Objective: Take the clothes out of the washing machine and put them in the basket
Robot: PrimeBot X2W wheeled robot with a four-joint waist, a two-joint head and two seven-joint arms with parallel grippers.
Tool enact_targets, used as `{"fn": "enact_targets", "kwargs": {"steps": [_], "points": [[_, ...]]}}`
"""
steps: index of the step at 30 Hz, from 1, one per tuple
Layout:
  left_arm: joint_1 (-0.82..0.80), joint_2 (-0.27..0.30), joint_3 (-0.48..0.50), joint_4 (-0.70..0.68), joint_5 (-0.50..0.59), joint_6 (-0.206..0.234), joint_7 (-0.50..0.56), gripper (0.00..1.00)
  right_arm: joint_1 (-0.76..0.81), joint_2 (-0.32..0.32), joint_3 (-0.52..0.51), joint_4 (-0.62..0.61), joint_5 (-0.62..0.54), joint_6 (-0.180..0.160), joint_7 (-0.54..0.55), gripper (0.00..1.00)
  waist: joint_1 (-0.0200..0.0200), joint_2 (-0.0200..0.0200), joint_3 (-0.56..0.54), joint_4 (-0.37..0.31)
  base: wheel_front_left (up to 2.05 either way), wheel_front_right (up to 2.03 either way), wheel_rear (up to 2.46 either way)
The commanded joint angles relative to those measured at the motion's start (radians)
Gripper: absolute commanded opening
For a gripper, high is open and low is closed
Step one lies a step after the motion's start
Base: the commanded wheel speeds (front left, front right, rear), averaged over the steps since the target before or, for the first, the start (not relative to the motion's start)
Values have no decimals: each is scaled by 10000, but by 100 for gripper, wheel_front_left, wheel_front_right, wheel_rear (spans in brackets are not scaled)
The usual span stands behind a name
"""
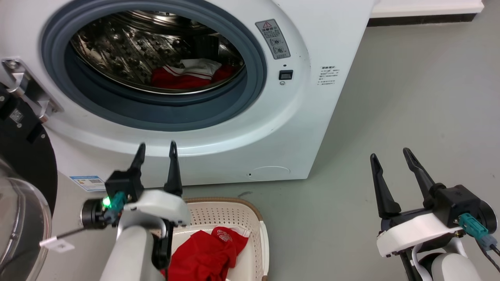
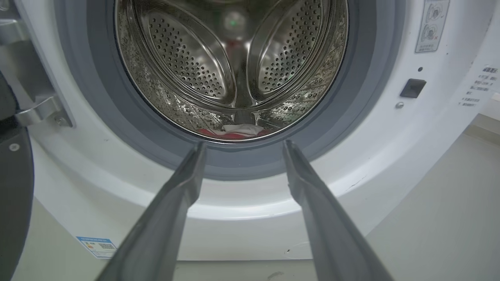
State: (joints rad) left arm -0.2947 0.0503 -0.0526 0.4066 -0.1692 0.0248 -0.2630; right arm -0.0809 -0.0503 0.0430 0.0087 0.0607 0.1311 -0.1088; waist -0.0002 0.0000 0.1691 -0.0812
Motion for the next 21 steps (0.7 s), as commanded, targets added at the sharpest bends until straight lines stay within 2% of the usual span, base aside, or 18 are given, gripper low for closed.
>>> {"fn": "enact_targets", "kwargs": {"steps": [1,9,21], "points": [[-345,11,72,58,93,-43,-25,100,-30,2,34,-113,23,-7,-9,100,2,0,139,-96,0,0,0],[-2139,329,309,791,308,-138,-23,100,-371,2,162,-437,166,-7,-116,100,2,0,866,-472,0,0,0],[-4835,1268,430,3259,347,-488,63,100,-968,4,467,-81,697,-7,-632,100,2,0,2307,-1227,0,0,0]]}}
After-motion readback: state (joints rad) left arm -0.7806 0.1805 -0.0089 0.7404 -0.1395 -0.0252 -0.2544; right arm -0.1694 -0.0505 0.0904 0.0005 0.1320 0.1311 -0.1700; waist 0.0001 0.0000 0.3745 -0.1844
